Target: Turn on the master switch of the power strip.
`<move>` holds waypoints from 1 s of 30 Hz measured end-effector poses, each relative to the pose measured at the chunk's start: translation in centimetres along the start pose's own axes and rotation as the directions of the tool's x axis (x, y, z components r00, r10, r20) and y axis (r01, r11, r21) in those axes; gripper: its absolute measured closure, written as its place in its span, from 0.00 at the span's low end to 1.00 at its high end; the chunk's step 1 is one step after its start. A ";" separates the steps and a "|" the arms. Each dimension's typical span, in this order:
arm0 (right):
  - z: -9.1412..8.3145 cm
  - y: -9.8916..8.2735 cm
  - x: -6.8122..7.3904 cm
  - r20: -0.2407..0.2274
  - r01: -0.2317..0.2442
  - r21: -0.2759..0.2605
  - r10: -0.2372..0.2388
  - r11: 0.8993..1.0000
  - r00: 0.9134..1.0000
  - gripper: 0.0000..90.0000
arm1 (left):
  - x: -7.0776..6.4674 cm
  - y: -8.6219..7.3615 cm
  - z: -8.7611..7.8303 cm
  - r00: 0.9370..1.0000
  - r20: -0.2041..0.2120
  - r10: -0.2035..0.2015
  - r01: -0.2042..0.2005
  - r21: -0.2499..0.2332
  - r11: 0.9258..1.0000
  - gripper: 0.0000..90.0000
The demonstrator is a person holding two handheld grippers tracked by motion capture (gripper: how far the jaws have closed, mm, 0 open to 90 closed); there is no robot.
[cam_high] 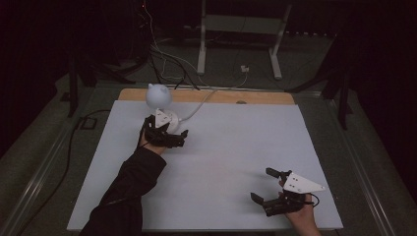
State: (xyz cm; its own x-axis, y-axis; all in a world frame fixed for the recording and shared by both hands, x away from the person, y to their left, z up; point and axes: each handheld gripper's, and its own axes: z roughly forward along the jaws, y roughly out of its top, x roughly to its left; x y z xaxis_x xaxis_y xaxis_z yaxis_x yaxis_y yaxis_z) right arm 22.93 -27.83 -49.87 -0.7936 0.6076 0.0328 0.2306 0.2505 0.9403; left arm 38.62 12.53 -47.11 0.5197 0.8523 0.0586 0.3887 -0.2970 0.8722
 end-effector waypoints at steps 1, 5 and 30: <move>0.0 0.0 0.0 -0.001 0.000 -0.001 0.000 1.000 1.000 0.00 | 0.0 -0.1 0.1 1.000 -0.006 0.000 0.000 0.001 1.000 0.00; 0.0 0.0 0.0 -0.003 -0.002 -0.002 0.002 1.000 1.000 0.00 | -0.2 -0.2 0.6 1.000 0.012 -0.013 0.013 0.008 1.000 0.00; 0.0 0.0 0.0 -0.009 -0.005 -0.002 0.005 1.000 1.000 0.00 | -0.7 -1.5 3.4 0.995 -0.045 -0.091 0.096 0.113 0.989 0.03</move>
State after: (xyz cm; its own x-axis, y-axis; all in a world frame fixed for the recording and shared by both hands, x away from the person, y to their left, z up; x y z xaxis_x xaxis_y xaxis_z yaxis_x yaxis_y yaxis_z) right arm 22.93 -27.87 -49.88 -0.7974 0.6022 0.0403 0.2332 0.2458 0.9409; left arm 40.24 10.94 -50.14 0.4473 0.8944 0.0007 0.5202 -0.2608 0.8132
